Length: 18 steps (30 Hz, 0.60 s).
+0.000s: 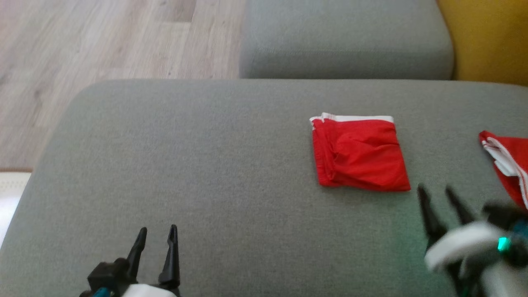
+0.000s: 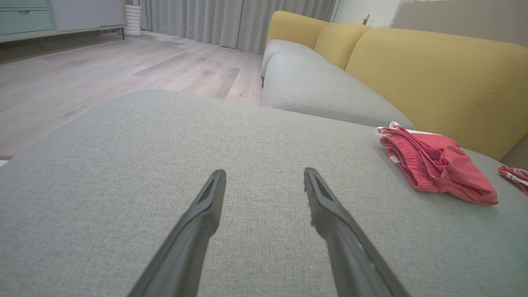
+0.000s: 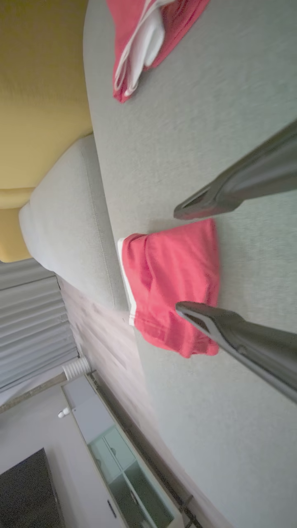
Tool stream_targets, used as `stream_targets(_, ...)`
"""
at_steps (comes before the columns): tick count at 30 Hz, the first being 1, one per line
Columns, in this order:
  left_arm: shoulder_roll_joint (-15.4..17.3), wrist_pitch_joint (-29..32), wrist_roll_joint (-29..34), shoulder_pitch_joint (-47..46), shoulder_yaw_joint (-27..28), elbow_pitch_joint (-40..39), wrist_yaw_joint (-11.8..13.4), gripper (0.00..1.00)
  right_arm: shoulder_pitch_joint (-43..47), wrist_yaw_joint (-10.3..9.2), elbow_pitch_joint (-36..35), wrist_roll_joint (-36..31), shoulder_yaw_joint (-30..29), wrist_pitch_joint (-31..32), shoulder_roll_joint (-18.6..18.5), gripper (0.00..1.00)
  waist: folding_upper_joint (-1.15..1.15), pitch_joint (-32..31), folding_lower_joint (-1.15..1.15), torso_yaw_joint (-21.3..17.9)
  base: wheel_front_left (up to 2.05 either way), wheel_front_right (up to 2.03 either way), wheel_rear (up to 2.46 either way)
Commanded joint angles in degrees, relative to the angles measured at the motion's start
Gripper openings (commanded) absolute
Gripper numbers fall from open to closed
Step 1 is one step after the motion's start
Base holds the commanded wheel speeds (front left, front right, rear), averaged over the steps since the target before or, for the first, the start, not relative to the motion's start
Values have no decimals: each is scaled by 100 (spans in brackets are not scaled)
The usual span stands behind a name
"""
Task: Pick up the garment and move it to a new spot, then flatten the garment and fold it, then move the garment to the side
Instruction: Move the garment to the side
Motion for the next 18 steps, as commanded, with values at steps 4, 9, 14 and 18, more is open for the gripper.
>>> stream_targets(4, -4, -35, -144, -509, -128, -234, 63, 100, -1167, -4, -275, 467, -118, 1365, -524, 100, 0, 422, 0, 198, 0, 0, 0)
stream_targets(9, -4, -35, -293, -856, -550, -225, 143, 100, -2050, -4, 284, 429, -359, 2632, -831, 100, 0, 927, 0, 513, 0, 0, 0)
stream_targets(14, -4, -35, -390, -1065, -871, -222, 221, 100, -2558, -4, 876, 261, -522, 3000, -929, 100, 0, 1231, 0, 801, 0, 0, 0)
stream_targets(18, -4, -35, -460, -1216, -1072, -224, 315, 100, -2885, -4, 1438, 214, -601, 3115, -991, 100, 0, 1453, 0, 1037, 0, 0, 0)
